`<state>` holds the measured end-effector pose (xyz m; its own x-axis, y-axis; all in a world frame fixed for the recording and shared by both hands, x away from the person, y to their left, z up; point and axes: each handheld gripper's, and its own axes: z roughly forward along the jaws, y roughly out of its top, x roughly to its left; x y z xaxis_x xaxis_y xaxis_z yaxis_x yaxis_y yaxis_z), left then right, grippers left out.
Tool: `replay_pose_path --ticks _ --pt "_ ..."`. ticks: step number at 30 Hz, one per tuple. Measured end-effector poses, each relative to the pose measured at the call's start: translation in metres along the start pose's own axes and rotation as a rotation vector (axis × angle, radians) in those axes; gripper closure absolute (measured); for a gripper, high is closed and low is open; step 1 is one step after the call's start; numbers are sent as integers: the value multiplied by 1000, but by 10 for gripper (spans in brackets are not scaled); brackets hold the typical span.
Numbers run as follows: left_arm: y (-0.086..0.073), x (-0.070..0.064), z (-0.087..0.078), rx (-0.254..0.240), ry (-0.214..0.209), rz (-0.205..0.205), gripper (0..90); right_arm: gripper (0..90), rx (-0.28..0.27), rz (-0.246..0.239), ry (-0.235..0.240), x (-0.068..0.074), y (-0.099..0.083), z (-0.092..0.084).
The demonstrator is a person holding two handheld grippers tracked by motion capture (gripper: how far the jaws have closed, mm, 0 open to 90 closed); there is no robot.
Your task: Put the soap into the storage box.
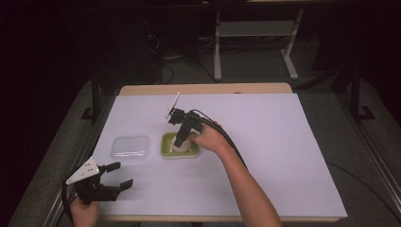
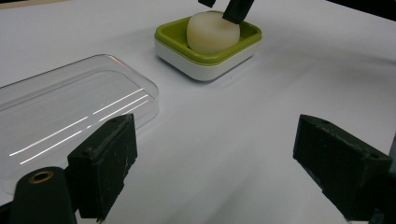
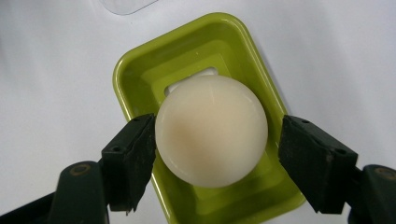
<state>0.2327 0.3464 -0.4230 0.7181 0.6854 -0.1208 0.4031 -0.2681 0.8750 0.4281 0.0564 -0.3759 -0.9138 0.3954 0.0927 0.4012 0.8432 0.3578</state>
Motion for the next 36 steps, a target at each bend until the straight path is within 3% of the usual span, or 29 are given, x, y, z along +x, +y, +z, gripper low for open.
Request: replay_pose_path --ticks 36 --pt "0 0 2 14 4 10 128 258 -112 79 -27 -15 -65 -46"
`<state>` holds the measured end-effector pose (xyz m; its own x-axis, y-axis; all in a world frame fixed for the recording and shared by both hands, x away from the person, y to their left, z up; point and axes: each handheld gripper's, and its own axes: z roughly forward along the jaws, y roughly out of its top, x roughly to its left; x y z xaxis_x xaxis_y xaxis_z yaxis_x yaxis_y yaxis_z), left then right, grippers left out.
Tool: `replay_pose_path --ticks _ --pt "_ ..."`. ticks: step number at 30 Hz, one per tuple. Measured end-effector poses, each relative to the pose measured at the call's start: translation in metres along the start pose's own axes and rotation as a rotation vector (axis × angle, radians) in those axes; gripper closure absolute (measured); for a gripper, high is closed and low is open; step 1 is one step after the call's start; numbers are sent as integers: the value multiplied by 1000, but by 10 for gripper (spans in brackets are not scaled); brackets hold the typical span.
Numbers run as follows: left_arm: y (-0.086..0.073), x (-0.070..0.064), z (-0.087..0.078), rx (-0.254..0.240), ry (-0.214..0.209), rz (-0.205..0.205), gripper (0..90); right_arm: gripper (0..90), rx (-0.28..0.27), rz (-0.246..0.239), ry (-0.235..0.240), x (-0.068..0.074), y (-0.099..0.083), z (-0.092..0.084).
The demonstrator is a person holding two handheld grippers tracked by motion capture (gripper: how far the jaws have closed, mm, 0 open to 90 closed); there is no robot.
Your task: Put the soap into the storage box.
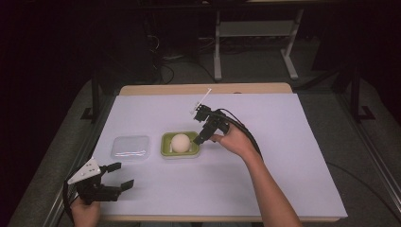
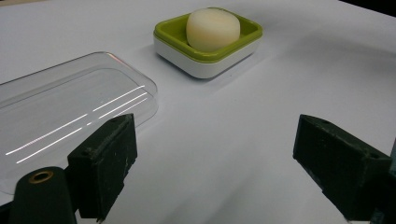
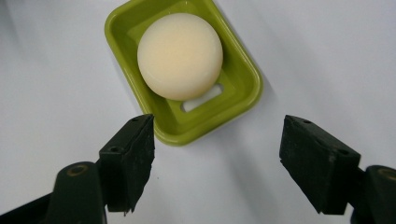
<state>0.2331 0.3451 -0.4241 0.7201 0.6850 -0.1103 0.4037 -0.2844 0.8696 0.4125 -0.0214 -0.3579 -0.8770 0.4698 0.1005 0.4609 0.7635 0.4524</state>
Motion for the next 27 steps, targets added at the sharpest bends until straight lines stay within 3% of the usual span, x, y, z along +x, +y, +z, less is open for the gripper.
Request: replay_pose_path --ticks 13,27 --pt "0 0 0 0 1 -6 128 256 -18 25 -14 -4 -22 -10" --pt "0 0 1 -1 3 -11 128 254 -41 66 -31 -8 -61 -23"
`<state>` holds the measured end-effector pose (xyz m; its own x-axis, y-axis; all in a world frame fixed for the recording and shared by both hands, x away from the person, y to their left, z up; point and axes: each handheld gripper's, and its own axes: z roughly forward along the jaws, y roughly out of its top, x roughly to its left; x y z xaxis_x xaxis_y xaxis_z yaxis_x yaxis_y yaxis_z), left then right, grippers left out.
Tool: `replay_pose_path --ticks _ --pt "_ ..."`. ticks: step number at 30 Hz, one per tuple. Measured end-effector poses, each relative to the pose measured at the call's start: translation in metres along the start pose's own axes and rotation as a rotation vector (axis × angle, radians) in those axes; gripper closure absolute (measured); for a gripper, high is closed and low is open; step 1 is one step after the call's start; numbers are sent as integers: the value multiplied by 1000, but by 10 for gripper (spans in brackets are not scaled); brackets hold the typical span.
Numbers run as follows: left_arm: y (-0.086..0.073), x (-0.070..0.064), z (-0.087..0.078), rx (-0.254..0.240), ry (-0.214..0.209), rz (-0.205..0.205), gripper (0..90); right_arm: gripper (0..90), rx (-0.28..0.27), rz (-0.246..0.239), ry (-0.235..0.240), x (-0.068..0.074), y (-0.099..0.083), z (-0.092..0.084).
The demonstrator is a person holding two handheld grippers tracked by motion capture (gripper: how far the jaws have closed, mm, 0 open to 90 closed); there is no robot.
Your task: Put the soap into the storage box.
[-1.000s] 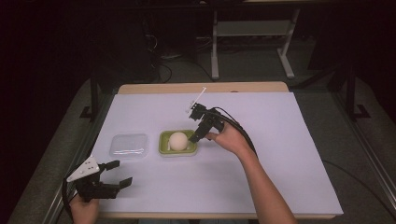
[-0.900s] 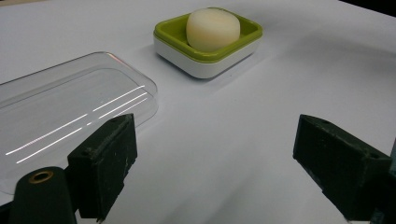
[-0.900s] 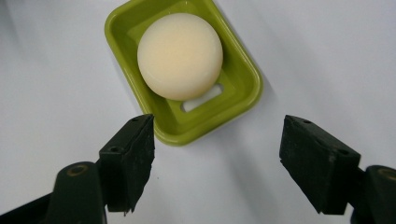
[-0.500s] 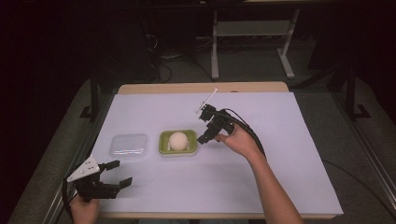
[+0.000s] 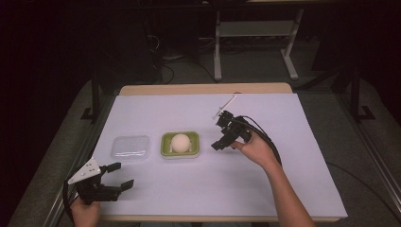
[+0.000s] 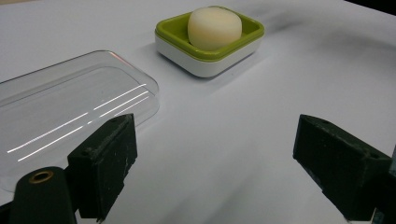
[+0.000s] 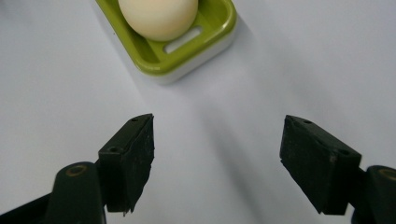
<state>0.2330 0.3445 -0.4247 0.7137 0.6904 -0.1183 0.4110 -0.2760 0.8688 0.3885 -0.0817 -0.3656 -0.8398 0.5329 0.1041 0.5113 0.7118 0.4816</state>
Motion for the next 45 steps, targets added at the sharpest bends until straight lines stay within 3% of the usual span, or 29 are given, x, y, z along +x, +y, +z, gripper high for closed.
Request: replay_pose_path --ticks 10,33,36,45 --pt "0 -1 1 -2 0 -3 128 254 -14 33 -16 -7 -29 -10" --pt "0 -1 4 15 3 12 128 253 -63 114 -28 -7 -94 -22" --pt "0 -2 4 14 2 -3 128 253 -65 123 -31 -8 -101 -23" --pt "0 -2 5 16 1 0 128 251 -68 139 -50 -1 -121 -30"
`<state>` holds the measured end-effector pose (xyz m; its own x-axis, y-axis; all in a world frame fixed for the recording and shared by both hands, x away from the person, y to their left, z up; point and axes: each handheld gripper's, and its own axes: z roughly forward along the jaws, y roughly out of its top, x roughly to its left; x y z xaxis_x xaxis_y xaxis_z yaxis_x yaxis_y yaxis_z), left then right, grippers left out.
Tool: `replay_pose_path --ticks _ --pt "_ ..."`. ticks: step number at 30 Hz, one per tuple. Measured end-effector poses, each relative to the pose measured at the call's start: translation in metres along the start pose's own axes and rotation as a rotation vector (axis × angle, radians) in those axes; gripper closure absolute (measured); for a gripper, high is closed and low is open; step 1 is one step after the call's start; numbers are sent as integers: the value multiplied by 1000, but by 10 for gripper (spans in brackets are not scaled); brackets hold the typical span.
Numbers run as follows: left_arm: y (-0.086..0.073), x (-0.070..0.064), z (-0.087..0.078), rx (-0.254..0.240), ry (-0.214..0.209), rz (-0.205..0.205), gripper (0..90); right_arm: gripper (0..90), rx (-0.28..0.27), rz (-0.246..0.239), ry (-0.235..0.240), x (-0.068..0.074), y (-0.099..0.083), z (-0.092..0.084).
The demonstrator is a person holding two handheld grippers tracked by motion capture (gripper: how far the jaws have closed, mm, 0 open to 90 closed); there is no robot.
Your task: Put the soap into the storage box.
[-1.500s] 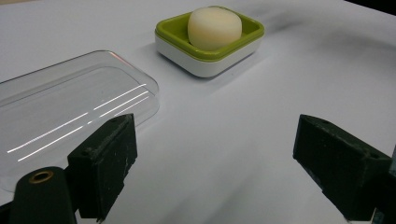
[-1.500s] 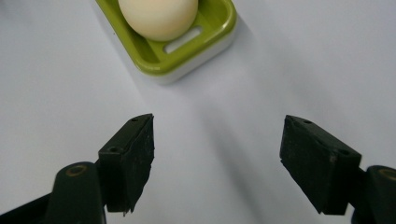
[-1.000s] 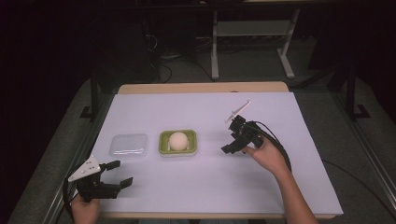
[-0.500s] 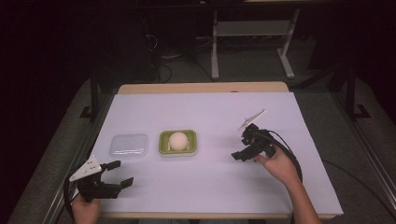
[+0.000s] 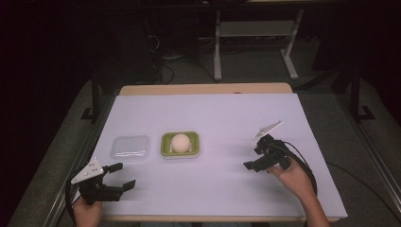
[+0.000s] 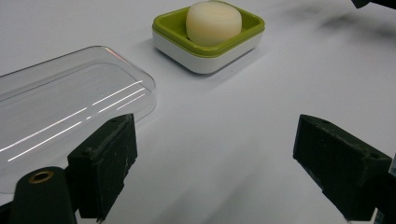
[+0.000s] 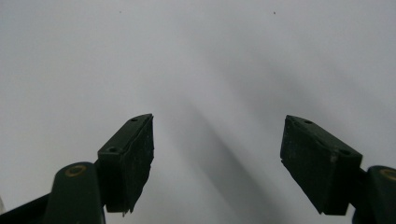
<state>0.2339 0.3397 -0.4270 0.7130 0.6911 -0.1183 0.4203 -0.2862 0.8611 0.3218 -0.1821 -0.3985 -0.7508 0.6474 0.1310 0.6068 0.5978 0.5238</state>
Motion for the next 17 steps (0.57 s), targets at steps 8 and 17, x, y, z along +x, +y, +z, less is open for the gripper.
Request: replay_pose_path --ticks 8,17 --pt "0 0 0 5 1 4 128 249 -16 20 -5 5 -25 -6" --pt "0 0 1 8 -2 6 128 218 -91 48 -35 18 -66 -9"
